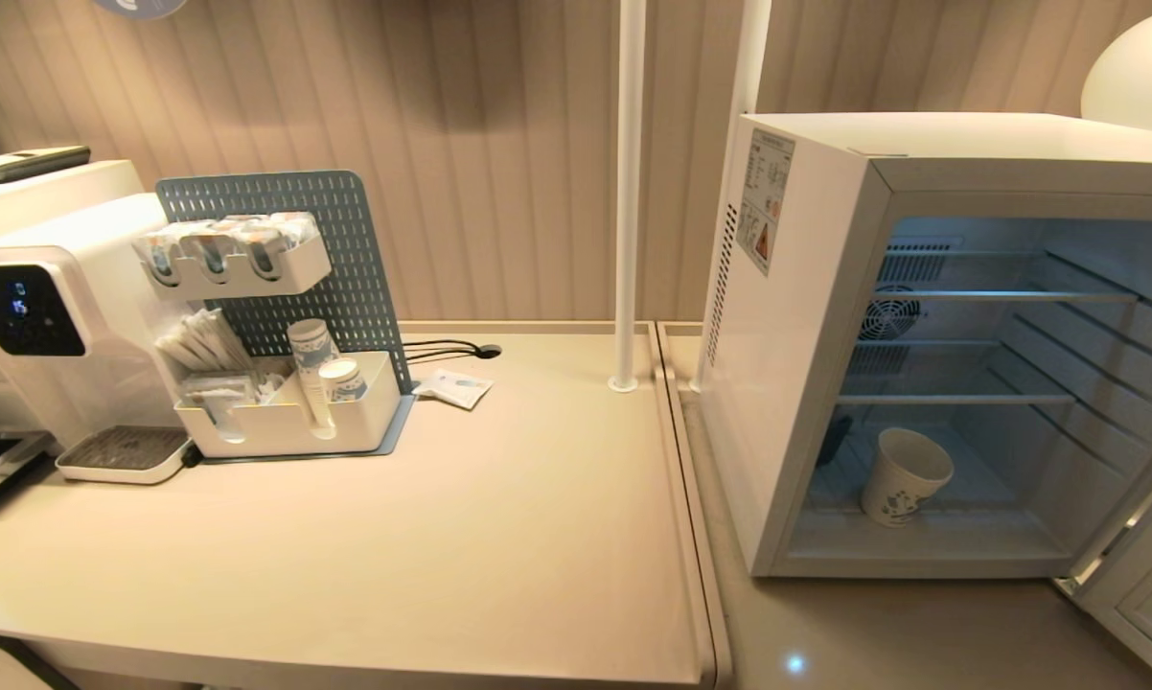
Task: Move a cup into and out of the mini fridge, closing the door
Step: Put the yoghurt in the freezer
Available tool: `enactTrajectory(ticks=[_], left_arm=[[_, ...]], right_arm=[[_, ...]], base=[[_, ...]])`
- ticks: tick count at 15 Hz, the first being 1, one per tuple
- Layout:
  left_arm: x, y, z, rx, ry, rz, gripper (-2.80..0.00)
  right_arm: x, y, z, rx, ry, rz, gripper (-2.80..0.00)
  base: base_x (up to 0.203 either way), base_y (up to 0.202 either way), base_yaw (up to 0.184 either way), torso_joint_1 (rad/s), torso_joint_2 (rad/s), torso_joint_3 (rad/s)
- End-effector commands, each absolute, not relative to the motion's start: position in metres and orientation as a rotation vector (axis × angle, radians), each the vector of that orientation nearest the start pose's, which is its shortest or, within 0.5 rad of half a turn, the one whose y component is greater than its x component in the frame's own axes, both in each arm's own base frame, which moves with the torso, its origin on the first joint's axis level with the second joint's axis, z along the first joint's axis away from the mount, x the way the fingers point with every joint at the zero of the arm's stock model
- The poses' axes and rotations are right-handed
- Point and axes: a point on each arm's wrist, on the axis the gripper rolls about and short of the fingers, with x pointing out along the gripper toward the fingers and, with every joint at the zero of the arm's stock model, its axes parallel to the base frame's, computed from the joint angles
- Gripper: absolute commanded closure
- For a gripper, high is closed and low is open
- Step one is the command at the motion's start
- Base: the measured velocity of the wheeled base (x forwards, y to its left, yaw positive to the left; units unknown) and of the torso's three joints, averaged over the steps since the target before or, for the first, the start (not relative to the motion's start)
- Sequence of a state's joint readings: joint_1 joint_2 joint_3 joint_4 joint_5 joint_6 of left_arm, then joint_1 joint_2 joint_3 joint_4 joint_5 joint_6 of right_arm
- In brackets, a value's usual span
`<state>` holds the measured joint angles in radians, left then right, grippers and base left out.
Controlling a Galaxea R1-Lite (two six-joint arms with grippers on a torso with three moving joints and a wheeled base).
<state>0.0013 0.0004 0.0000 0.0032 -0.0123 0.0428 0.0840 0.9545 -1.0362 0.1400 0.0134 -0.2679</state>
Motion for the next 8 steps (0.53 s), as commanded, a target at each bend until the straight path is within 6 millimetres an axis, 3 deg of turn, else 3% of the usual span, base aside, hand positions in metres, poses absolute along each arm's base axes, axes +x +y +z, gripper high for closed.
enactTrajectory(ticks=[1, 8], left_arm=[[-0.023, 0.000, 0.075, 0.043, 0.003, -0.011, 0.00], [-0.023, 0.000, 0.075, 0.043, 0.003, -0.011, 0.00]], right_arm=[[0.070, 0.005, 0.317, -0.272, 0.022, 0.080, 0.00], [0.040, 0.003, 0.270, -0.230, 0.158, 0.089, 0.00]], base=[[0.000, 0.000, 0.000, 0.000, 0.00, 0.000], [0.000, 0.000, 0.000, 0.000, 0.00, 0.000]])
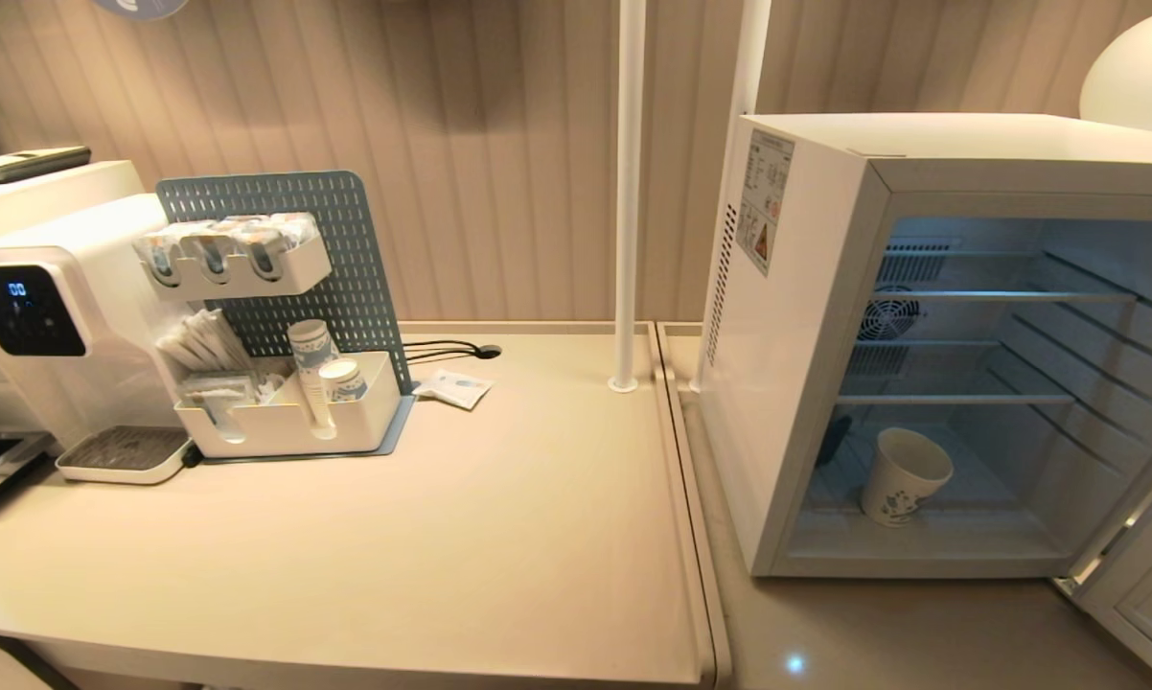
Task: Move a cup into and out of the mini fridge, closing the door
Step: Put the yoghurt in the freezer
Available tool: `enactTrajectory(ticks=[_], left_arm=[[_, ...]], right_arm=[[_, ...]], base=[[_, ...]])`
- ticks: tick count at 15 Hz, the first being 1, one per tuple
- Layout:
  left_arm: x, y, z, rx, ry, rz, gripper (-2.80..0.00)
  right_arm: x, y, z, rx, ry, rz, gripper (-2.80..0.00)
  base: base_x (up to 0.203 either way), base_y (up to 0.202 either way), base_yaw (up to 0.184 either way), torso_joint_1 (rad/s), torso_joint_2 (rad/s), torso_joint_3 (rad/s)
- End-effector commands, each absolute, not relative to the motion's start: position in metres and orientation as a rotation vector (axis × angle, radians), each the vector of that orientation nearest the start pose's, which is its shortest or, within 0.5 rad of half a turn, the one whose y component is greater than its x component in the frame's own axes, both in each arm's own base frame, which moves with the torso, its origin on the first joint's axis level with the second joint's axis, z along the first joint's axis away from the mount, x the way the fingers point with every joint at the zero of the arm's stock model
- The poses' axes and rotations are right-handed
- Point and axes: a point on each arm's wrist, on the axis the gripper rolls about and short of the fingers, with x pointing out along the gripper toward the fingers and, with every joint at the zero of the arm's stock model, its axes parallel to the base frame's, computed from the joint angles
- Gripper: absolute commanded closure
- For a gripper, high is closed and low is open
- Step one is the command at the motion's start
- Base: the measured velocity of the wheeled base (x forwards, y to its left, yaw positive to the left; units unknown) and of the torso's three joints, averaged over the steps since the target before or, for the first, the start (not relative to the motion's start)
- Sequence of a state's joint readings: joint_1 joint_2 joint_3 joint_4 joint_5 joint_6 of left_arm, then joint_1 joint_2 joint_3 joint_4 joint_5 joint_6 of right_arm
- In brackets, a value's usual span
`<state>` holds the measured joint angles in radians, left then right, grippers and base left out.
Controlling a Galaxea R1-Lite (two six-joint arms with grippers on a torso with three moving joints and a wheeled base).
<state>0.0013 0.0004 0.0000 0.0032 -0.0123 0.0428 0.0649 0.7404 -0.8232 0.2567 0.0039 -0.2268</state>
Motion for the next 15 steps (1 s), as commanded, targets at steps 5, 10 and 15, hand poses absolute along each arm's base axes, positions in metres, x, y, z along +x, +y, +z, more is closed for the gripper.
enactTrajectory(ticks=[5, 10, 15], left_arm=[[-0.023, 0.000, 0.075, 0.043, 0.003, -0.011, 0.00], [-0.023, 0.000, 0.075, 0.043, 0.003, -0.011, 0.00], [-0.023, 0.000, 0.075, 0.043, 0.003, -0.011, 0.00]], right_arm=[[0.047, 0.004, 0.245, -0.135, 0.283, 0.101, 0.00], [0.066, 0.005, 0.218, -0.132, 0.393, 0.114, 0.00], [0.107, 0.009, 0.215, -0.134, 0.393, 0.111, 0.00]], base=[[0.000, 0.000, 0.000, 0.000, 0.00, 0.000], [0.000, 0.000, 0.000, 0.000, 0.00, 0.000], [0.000, 0.000, 0.000, 0.000, 0.00, 0.000]])
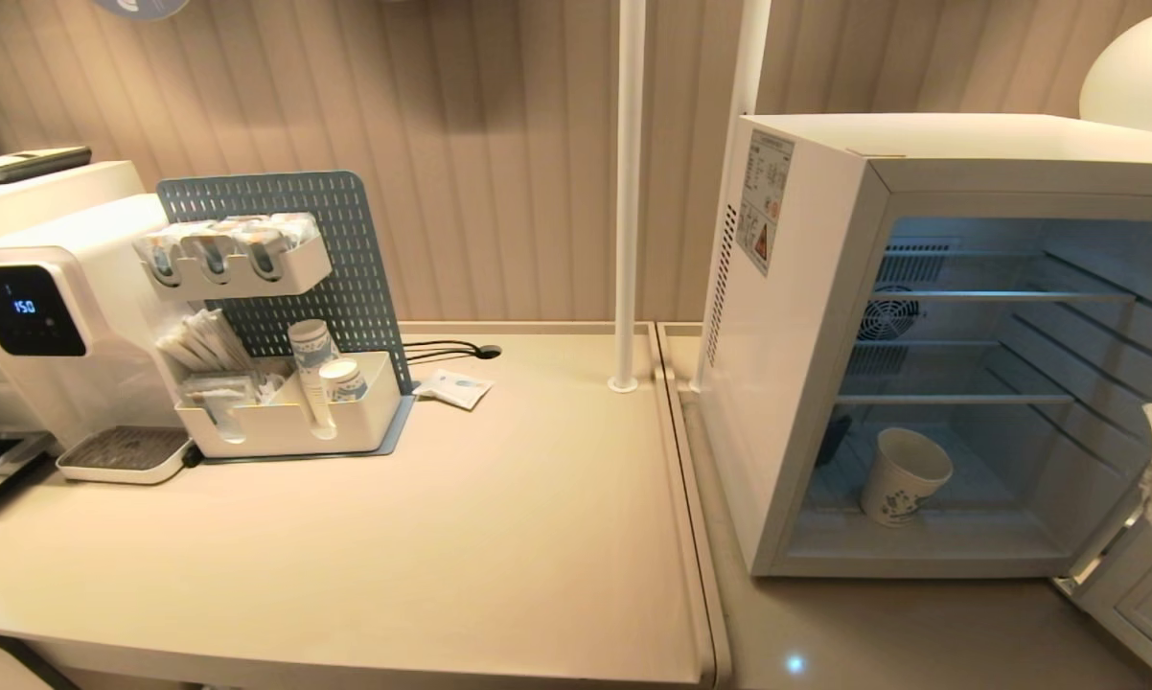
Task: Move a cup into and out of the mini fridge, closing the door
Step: Put the yoghurt in the freezer
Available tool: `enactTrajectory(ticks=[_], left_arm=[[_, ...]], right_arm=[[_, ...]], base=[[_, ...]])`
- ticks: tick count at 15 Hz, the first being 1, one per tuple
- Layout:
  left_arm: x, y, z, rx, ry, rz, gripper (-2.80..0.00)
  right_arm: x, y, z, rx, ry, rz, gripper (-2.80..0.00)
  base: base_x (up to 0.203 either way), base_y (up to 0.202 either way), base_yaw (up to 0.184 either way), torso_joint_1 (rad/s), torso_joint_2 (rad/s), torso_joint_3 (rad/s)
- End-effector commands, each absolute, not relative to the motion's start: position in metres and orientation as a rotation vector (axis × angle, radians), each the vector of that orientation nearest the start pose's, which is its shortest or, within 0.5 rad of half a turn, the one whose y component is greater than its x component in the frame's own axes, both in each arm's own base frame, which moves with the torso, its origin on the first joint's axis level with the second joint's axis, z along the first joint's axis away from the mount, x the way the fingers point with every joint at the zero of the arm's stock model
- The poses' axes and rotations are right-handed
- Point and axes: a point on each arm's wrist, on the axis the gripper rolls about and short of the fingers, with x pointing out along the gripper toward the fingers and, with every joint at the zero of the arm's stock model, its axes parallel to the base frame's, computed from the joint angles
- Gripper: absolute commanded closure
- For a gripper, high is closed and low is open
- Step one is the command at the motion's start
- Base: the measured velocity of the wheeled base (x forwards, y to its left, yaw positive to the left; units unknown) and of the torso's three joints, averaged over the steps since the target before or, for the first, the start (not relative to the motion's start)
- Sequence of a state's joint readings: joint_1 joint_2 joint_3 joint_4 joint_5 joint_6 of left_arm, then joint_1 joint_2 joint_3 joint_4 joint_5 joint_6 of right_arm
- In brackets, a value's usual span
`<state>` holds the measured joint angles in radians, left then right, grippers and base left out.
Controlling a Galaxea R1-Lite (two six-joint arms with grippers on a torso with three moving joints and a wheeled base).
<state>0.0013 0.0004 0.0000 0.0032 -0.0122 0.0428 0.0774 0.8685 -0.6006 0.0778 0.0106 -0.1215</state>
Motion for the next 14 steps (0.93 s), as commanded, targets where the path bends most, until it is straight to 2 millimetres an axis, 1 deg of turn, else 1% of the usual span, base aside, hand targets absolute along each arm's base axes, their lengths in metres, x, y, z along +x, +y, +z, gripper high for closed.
enactTrajectory(ticks=[1, 3, 7, 14], left_arm=[[-0.023, 0.000, 0.075, 0.043, 0.003, -0.011, 0.00], [-0.023, 0.000, 0.075, 0.043, 0.003, -0.011, 0.00], [-0.023, 0.000, 0.075, 0.043, 0.003, -0.011, 0.00], [-0.023, 0.000, 0.075, 0.043, 0.003, -0.011, 0.00]], right_arm=[[0.117, 0.009, 0.214, -0.135, 0.390, 0.108, 0.00], [0.134, 0.010, 0.209, -0.138, 0.400, 0.107, 0.00], [0.162, 0.012, 0.191, -0.143, 0.461, 0.106, 0.00], [0.207, 0.010, 0.176, -0.132, 0.453, 0.078, 0.00]], base=[[0.000, 0.000, 0.000, 0.000, 0.00, 0.000], [0.000, 0.000, 0.000, 0.000, 0.00, 0.000], [0.000, 0.000, 0.000, 0.000, 0.00, 0.000], [0.000, 0.000, 0.000, 0.000, 0.00, 0.000]])
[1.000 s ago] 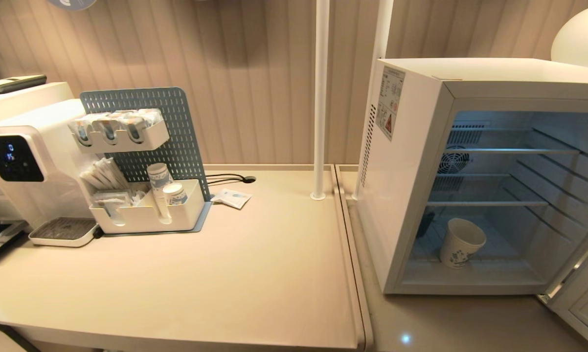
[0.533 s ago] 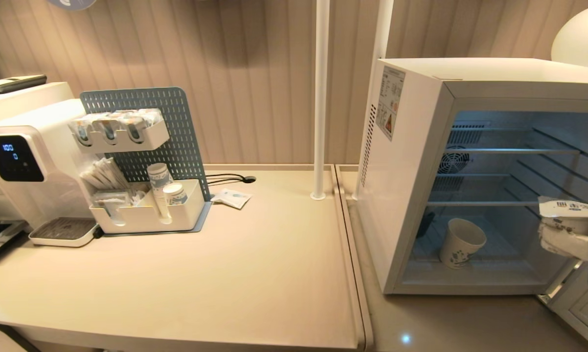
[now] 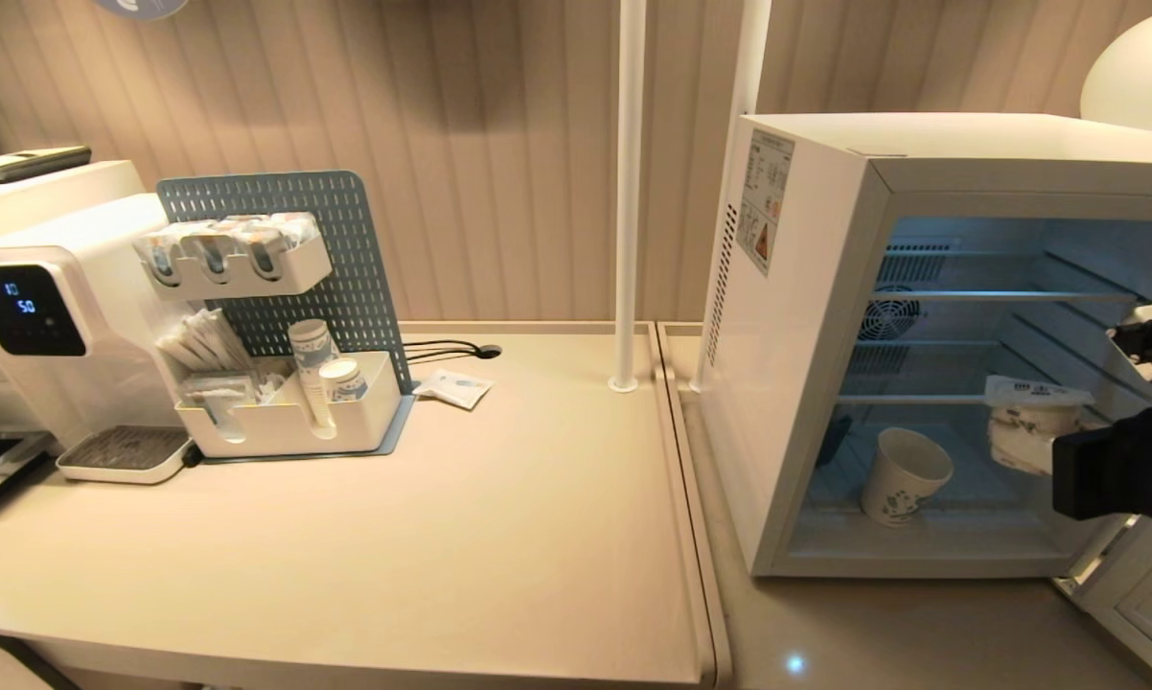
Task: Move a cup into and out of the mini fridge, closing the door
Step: Put the yoghurt in the freezer
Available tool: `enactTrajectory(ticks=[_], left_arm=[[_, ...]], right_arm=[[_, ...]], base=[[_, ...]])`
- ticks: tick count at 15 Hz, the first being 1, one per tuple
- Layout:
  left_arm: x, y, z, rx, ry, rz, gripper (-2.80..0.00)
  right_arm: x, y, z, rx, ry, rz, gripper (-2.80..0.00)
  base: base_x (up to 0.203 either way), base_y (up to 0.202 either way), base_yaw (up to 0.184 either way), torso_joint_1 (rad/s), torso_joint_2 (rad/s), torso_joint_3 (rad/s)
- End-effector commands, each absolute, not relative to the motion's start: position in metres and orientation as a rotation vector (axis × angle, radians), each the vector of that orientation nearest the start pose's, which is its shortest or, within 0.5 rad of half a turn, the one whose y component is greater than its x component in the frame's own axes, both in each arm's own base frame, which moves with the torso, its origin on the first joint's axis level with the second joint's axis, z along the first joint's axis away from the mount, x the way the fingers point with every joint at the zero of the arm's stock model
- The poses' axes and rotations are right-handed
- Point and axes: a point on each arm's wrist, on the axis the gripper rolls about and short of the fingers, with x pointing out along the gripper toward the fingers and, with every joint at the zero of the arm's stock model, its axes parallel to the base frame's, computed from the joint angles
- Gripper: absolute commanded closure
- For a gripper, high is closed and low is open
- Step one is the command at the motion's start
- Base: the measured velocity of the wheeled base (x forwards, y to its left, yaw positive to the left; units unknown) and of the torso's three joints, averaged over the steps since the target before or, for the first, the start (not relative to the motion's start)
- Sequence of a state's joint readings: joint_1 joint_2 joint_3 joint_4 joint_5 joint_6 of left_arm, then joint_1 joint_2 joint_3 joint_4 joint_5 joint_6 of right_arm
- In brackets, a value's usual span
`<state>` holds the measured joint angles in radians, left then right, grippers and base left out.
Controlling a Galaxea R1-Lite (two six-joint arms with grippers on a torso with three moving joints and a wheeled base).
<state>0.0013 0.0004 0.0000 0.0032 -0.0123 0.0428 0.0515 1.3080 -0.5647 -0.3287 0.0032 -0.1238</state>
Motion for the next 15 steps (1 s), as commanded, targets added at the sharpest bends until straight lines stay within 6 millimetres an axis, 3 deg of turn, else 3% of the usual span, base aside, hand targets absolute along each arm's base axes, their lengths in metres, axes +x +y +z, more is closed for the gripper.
enactTrajectory(ticks=[1, 9, 15], left_arm=[[-0.023, 0.000, 0.075, 0.043, 0.003, -0.011, 0.00], [-0.023, 0.000, 0.075, 0.043, 0.003, -0.011, 0.00], [-0.023, 0.000, 0.075, 0.043, 0.003, -0.011, 0.00]], right_arm=[[0.214, 0.009, 0.175, -0.130, 0.451, 0.075, 0.00], [0.269, 0.010, 0.173, -0.121, 0.379, 0.067, 0.00], [0.295, 0.011, 0.167, -0.123, 0.360, 0.065, 0.00]], base=[[0.000, 0.000, 0.000, 0.000, 0.00, 0.000], [0.000, 0.000, 0.000, 0.000, 0.00, 0.000], [0.000, 0.000, 0.000, 0.000, 0.00, 0.000]])
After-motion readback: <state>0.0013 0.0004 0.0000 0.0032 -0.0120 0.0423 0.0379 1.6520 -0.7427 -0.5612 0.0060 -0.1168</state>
